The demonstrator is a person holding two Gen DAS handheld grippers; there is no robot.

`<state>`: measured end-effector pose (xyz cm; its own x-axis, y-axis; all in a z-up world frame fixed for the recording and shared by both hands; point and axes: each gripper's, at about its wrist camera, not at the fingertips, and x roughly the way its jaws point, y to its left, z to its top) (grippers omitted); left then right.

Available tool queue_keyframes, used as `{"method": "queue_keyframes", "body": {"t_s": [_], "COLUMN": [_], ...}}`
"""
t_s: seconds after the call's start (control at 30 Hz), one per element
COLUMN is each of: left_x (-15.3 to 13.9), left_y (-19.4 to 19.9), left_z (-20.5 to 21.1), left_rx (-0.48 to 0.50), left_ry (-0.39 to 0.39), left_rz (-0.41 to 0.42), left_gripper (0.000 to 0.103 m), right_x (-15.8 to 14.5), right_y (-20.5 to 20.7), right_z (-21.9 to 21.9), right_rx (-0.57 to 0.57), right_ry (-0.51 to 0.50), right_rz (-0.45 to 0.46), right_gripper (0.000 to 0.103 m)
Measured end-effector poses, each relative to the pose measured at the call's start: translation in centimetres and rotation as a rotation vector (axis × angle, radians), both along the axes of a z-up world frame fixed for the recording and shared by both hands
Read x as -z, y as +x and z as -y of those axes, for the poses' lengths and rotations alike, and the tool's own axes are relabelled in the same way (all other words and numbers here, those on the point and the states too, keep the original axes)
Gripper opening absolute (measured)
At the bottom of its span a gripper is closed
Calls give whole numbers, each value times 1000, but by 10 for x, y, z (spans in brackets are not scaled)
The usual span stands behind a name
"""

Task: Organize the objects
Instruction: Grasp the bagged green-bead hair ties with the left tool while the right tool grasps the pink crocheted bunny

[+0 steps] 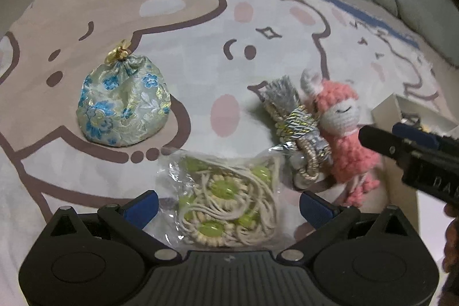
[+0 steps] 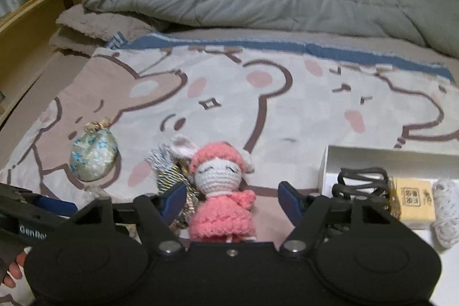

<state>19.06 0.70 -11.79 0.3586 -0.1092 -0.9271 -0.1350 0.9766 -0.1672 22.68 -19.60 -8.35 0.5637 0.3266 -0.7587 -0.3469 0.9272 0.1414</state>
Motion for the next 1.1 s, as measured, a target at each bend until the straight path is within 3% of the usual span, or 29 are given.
{"method": "queue_keyframes", "body": {"t_s": [0.17, 0.3, 0.5, 0.63, 0.7, 0.73, 0.87, 1.1], "left_x": [13, 19, 19, 18, 16, 15, 8, -11], "left_y": [6, 8, 10, 10, 10, 10, 7, -2], "left_z": [-3, -7, -4, -5, -6, -6, -8, -7], "left_rx": [-11, -28, -12, -19, -21, -20, -23, -29], "left_ry": [35, 11, 14, -7, -13, -16, -39, -52], "left_rz": [-28, -48, -51, -51, -41, -38, -20, 37], "left_gripper": [103, 101, 95, 84, 81, 79, 73, 72], "right_x": [14, 24, 34, 36, 35, 35, 30, 13], "right_y": [11, 15, 19, 19, 19, 19, 13, 3], "right_z": [2, -2, -7, -8, -8, -8, -13, -6], "right_rx": [20, 1, -4, 0, -3, -12, -27, 1], "right_ry": [31, 18, 13, 11, 18, 28, -6, 14], "right_rz": [-53, -83, -118, -137, -143, -153, -133, -92], "right_gripper": [65, 65, 65, 65, 50, 48, 46, 44]}}
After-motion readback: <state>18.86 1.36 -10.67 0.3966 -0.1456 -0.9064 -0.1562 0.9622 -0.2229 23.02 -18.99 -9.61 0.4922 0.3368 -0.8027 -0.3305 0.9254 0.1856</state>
